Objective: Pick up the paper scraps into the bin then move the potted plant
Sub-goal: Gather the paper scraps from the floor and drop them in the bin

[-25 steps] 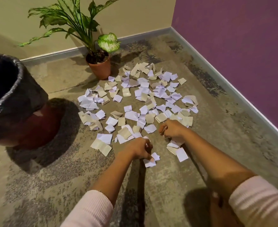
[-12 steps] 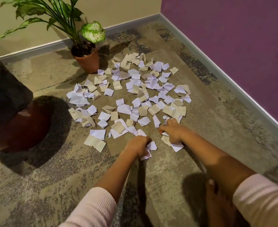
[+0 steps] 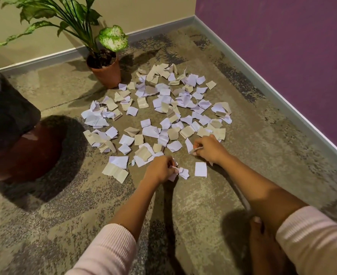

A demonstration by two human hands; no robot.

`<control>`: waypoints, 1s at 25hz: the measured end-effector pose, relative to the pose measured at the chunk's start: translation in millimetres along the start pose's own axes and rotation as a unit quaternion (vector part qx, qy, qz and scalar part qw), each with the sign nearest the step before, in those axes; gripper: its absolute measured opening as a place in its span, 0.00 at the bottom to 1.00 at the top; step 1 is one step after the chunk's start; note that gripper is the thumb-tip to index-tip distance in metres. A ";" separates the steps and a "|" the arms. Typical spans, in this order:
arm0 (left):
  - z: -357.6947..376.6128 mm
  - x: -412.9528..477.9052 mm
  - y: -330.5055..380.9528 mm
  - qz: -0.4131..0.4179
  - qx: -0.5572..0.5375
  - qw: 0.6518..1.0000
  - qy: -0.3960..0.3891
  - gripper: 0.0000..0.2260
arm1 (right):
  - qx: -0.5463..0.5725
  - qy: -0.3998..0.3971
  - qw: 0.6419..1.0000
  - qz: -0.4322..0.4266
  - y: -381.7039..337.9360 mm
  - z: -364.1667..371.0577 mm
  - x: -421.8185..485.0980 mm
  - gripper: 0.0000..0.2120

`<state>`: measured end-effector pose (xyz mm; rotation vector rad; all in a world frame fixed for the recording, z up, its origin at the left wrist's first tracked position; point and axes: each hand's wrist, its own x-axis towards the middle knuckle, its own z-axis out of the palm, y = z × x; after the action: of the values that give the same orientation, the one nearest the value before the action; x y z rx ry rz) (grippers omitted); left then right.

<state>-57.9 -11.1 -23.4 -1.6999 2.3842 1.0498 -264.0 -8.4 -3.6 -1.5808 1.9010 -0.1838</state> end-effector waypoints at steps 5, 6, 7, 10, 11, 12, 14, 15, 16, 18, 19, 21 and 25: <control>-0.2 6.7 2.5 -0.015 -0.037 0.999 0.034 0.06 | 0.136 0.072 0.985 0.075 -5.0 -11.5 3.7 0.08; -0.2 7.1 2.9 -0.024 -0.054 0.997 0.038 0.07 | 0.150 0.059 0.982 0.094 -5.2 -15.0 3.7 0.12; -0.3 7.6 3.1 -0.034 -0.072 0.996 0.039 0.08 | 0.154 0.026 0.981 0.116 -4.7 -17.4 2.9 0.16; -1.1 8.3 5.1 -0.024 -0.082 0.996 -0.027 0.14 | 0.065 -0.120 0.984 0.117 -7.3 -18.9 -8.1 0.13; -0.5 7.9 6.9 -0.013 -0.074 0.995 -0.059 0.17 | 0.013 -0.144 0.984 0.101 -9.3 -16.1 -11.8 0.13; 0.8 6.9 9.7 -0.003 -0.058 0.995 -0.081 0.20 | -0.036 -0.153 0.984 0.082 -11.6 -12.5 -16.0 0.15; 5.5 5.3 15.2 0.018 -0.002 0.996 -0.093 0.23 | -0.127 -0.156 0.978 0.052 -16.0 -4.6 -21.8 0.17; 9.0 5.3 17.1 0.025 0.030 0.995 -0.092 0.24 | -0.170 -0.157 0.972 0.041 -17.7 0.4 -23.2 0.16; 11.7 4.5 19.0 0.029 0.062 0.994 -0.090 0.24 | -0.219 -0.150 0.964 0.023 -18.7 5.2 -24.7 0.15; 16.5 4.0 21.5 0.027 0.111 0.990 -0.088 0.24 | -0.294 -0.135 0.946 -0.009 -17.9 14.2 -24.7 0.14; 17.8 4.5 22.4 0.024 0.121 0.989 -0.086 0.23 | -0.310 -0.128 0.942 -0.018 -16.5 17.5 -24.2 0.14; 18.9 5.6 24.0 0.027 0.121 0.989 -0.079 0.19 | -0.317 -0.116 0.941 -0.037 -13.7 20.4 -24.7 0.14; 15.2 7.0 24.2 0.034 0.094 0.993 -0.055 0.16 | -0.162 -0.088 0.983 0.001 -10.3 11.1 -20.4 0.15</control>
<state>-86.5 -4.6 -25.7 -1.4713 2.3994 0.8706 -248.0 10.9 0.7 -1.7394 1.8622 0.2733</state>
